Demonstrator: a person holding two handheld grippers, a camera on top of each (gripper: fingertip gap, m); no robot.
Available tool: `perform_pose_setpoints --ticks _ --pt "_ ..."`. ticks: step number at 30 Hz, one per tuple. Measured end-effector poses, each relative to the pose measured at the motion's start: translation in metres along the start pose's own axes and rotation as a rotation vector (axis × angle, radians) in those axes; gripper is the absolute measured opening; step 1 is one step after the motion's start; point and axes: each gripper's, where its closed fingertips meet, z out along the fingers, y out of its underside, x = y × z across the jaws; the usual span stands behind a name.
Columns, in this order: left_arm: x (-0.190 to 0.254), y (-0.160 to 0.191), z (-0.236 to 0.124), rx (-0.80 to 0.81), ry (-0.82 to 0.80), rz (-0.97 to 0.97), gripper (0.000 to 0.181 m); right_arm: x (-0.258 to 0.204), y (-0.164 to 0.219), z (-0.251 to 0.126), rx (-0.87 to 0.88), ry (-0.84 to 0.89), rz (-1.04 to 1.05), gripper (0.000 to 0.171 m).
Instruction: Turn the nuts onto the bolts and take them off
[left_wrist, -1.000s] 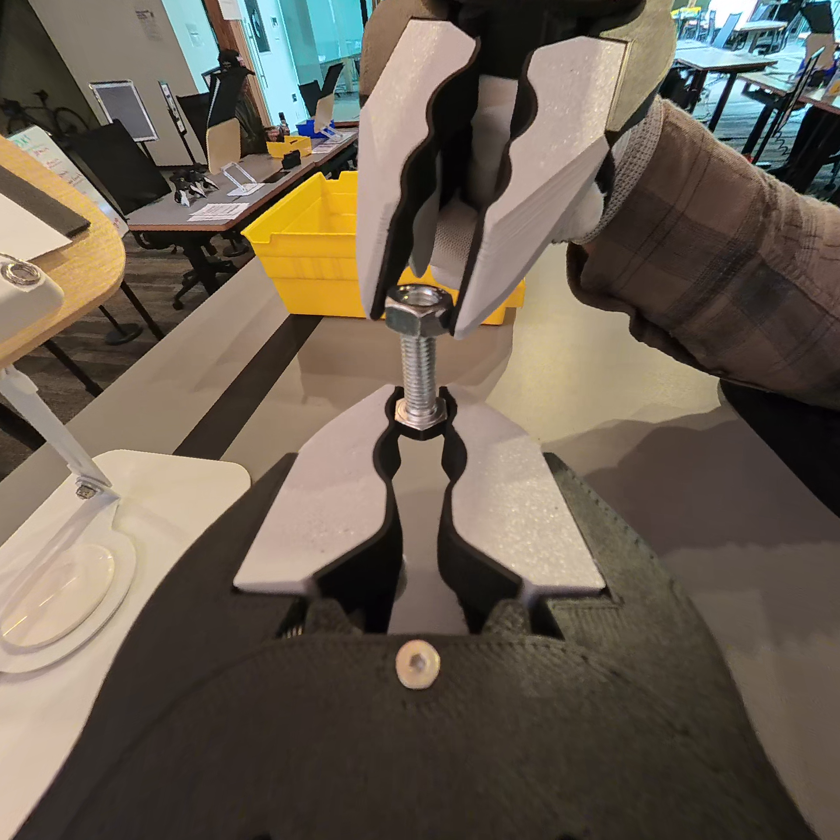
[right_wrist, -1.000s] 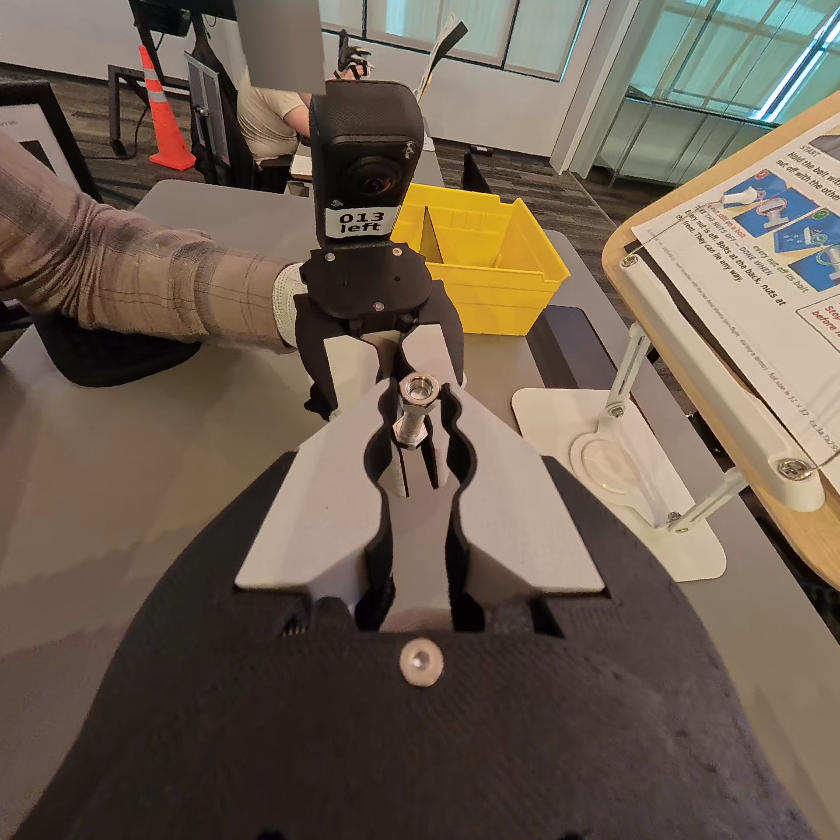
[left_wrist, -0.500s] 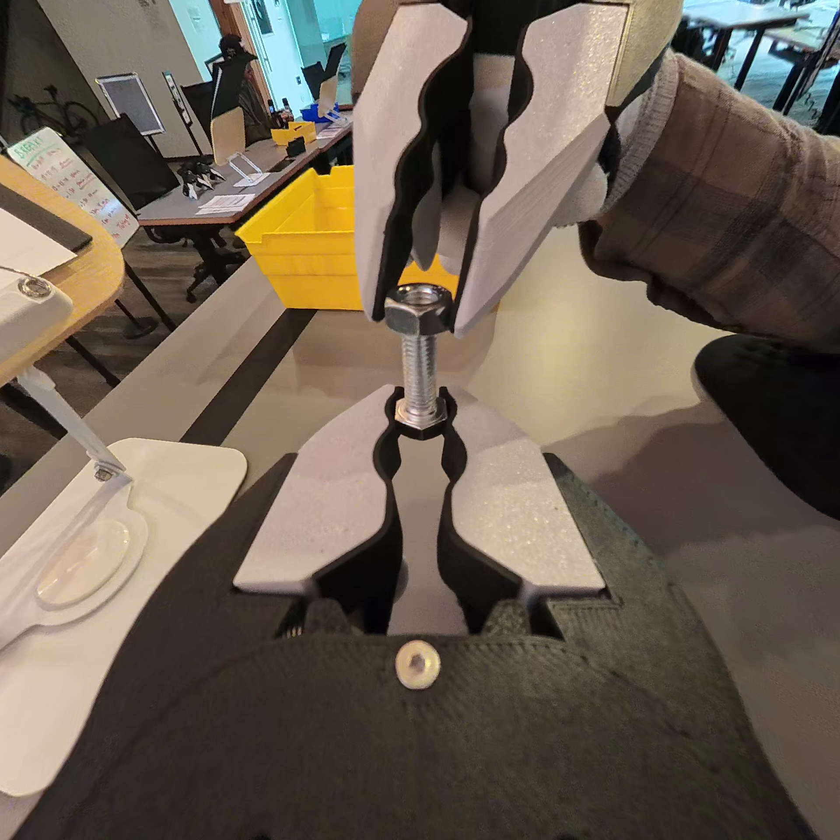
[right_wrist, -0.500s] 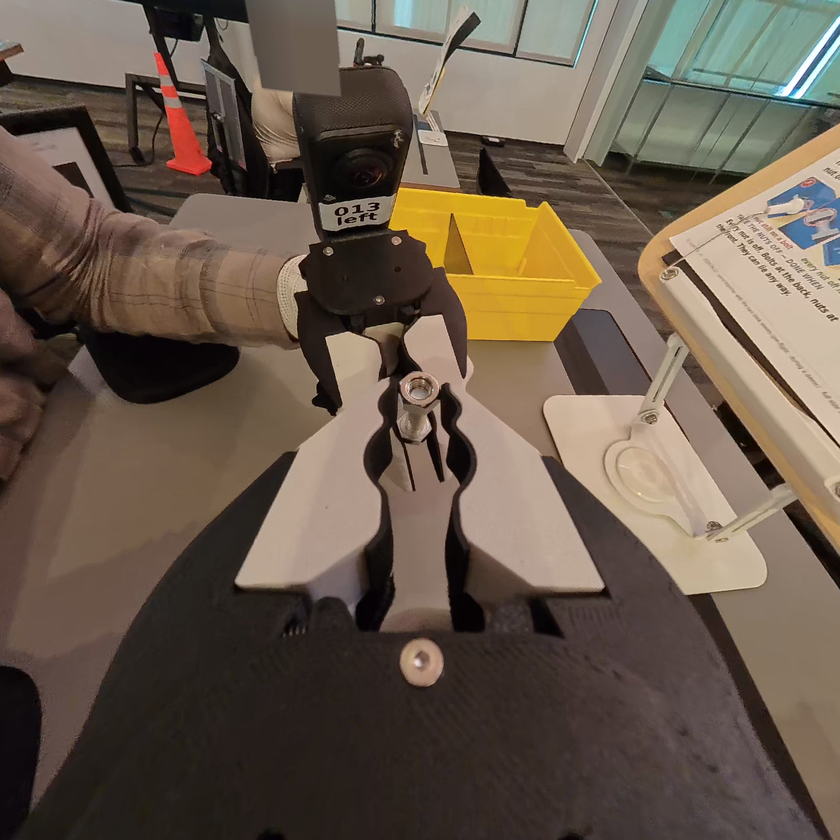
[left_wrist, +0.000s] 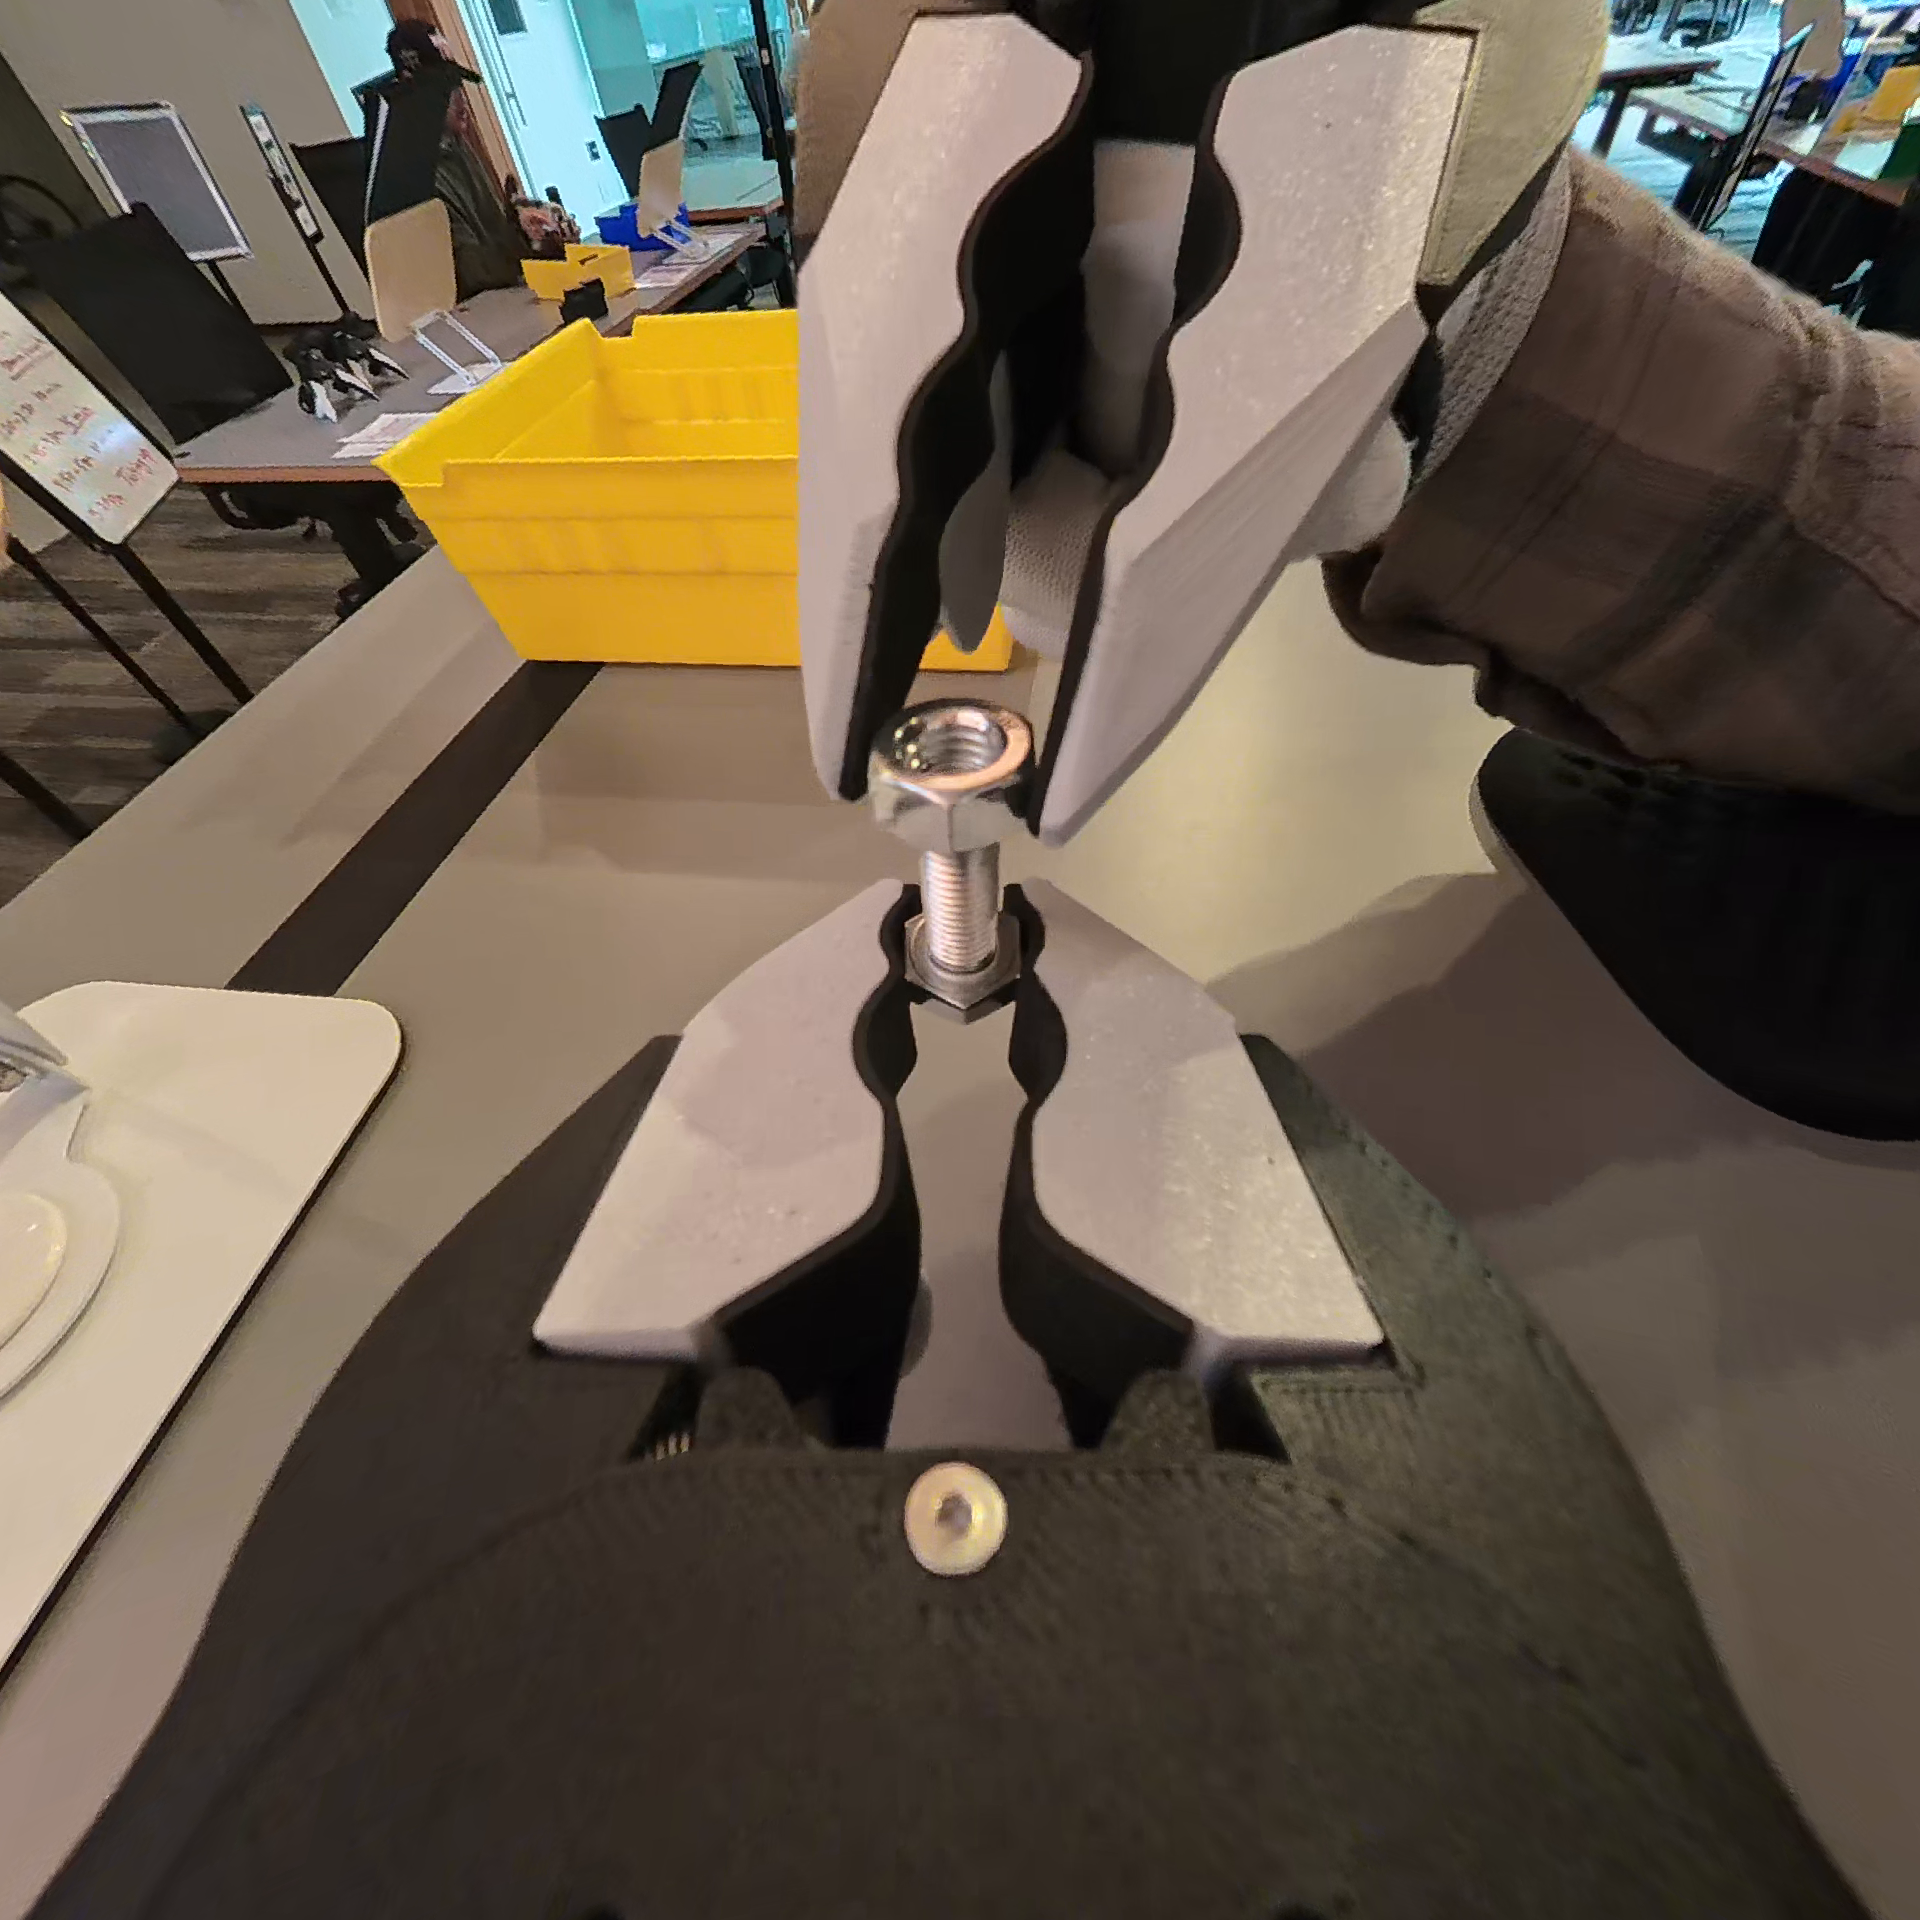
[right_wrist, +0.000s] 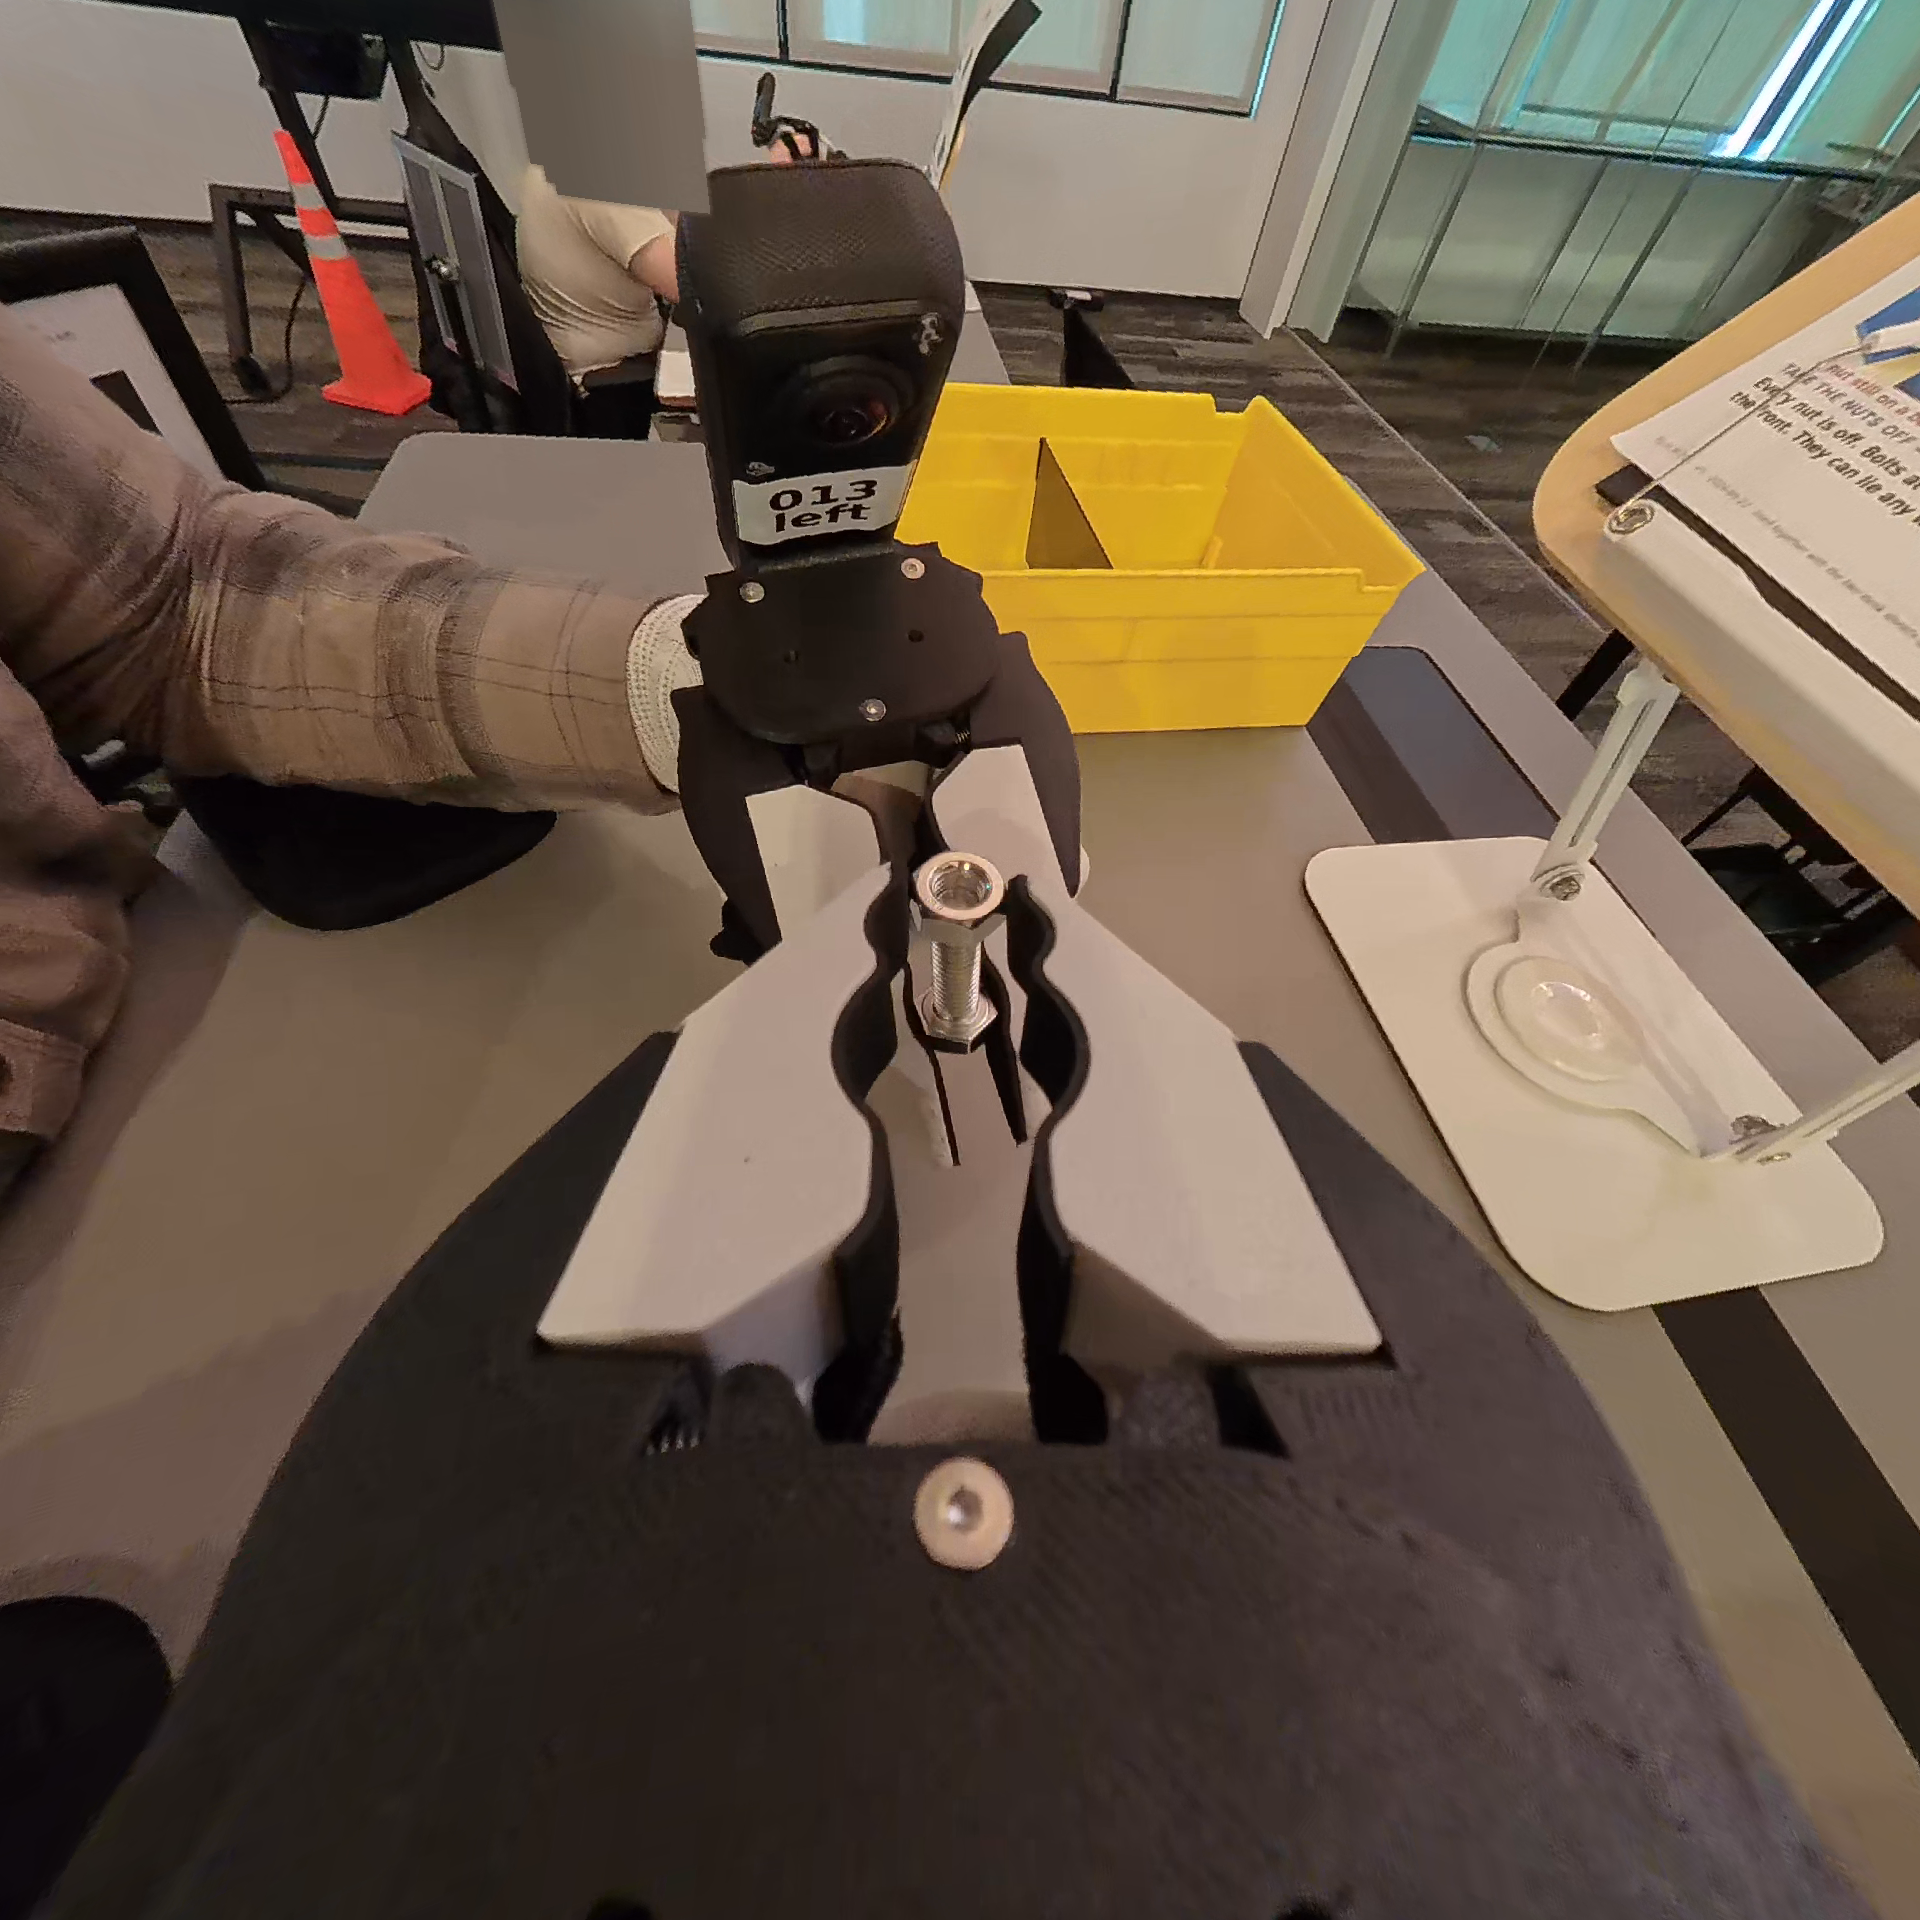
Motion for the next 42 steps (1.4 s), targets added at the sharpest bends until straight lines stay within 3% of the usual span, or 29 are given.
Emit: perform_pose_setpoints --ticks 25,42 --pt "-0.002 0.016 0.01 -0.081 -0.021 -0.036 0.015 0.006 0.019 -0.002 -0.04 0.122 0.037 0.016" --pt "-0.004 0.02 0.014 -0.109 -0.05 -0.05 0.014 0.013 0.025 -0.007 -0.006 0.414 0.173 0.017"
